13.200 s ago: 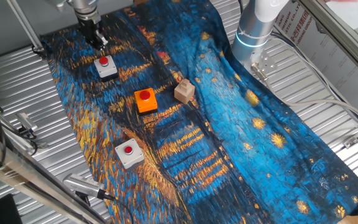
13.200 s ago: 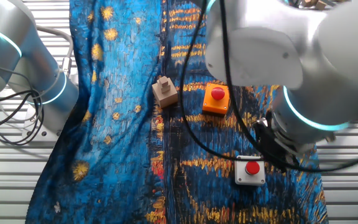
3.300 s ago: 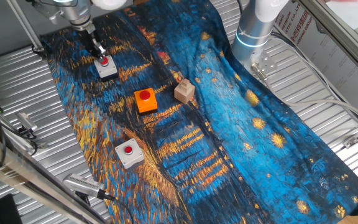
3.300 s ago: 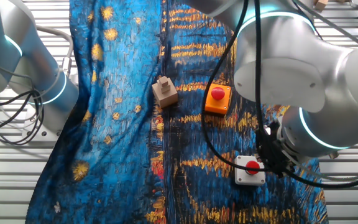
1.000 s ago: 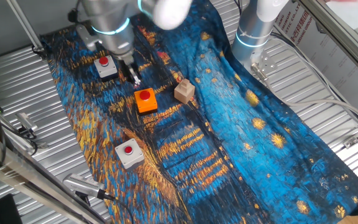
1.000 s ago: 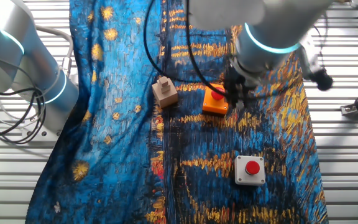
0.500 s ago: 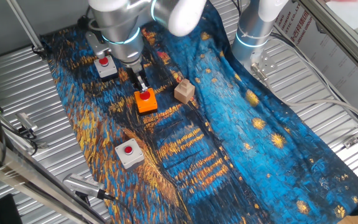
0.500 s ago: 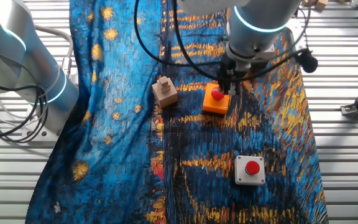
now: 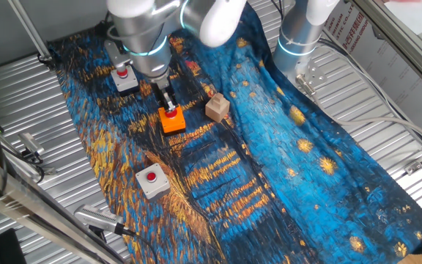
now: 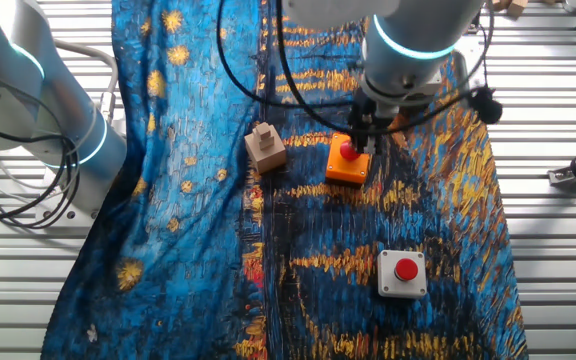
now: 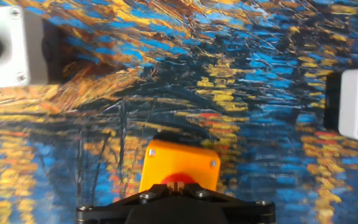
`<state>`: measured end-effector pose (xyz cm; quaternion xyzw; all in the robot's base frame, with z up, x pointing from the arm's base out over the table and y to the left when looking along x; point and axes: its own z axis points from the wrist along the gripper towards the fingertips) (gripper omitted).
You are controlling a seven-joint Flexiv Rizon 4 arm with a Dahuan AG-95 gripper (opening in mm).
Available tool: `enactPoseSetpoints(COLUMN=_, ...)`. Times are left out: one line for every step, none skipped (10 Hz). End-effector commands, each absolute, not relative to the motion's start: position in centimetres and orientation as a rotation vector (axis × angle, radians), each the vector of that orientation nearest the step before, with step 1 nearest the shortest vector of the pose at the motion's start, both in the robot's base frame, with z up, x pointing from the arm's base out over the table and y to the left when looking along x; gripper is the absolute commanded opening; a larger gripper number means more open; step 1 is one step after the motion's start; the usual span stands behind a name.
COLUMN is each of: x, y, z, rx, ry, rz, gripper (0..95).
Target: Press three buttons from left to right in sequence
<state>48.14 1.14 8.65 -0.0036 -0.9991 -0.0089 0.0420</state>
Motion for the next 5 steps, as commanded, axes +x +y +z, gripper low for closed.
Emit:
enactPoseSetpoints(x=48.3, y=1.0, z=5.9, rx=-0.016, ry=-3.045, rz=-0.036, gripper=0.0)
enactPoseSetpoints(x=48.4, y=1.0, z=5.1, rx=-0.048, ry=-3.018, rz=-0.092, gripper=0.0)
enactPoseSetpoints(x=48.4, y=1.0, z=5.2, rx=-0.074, ry=-3.028, rz=-0.136, gripper=0.0)
enactPoseSetpoints(x=48.3, y=1.0, z=6.0, rx=-0.110, ry=-3.046, rz=-0.182, gripper=0.0)
enactPoseSetpoints(x=48.2, y=1.0, z=6.9, rx=-0.078, ry=-3.053, rz=-0.118, gripper=0.0)
